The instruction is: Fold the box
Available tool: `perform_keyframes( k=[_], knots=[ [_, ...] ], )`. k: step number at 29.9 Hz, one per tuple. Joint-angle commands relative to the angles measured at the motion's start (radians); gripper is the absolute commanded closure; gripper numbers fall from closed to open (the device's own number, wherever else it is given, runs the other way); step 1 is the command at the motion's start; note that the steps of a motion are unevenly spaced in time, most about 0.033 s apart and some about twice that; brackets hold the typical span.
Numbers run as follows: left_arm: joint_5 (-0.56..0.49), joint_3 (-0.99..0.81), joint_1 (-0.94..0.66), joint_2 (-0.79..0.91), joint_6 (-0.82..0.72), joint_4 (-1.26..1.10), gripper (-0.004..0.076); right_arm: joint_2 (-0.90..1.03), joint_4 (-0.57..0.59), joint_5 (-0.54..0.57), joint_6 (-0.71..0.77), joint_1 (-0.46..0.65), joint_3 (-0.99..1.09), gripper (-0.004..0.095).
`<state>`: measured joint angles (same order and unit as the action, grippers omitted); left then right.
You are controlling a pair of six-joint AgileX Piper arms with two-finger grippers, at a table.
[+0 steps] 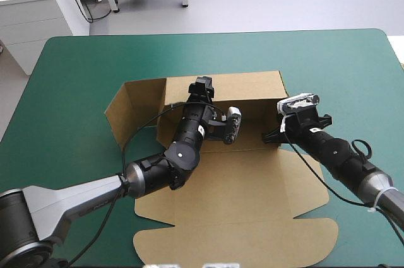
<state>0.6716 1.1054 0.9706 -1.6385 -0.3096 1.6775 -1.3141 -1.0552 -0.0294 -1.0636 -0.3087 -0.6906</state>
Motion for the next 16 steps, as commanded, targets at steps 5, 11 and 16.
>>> perform_keyframes(
  k=[5,11,16],
  knots=[
    [0.212,0.024,0.109,0.040,-0.013,0.028,0.0221,-0.042,0.002,-0.176,-0.007,-0.003,-0.076,0.0925],
    [0.305,0.024,0.175,0.040,-0.013,0.028,0.0226,-0.107,0.002,-0.275,-0.009,-0.003,-0.170,0.0927],
    [0.336,0.024,0.205,0.040,-0.013,0.007,0.0246,-0.152,0.002,-0.275,-0.016,-0.003,-0.220,0.0927]
  ],
)
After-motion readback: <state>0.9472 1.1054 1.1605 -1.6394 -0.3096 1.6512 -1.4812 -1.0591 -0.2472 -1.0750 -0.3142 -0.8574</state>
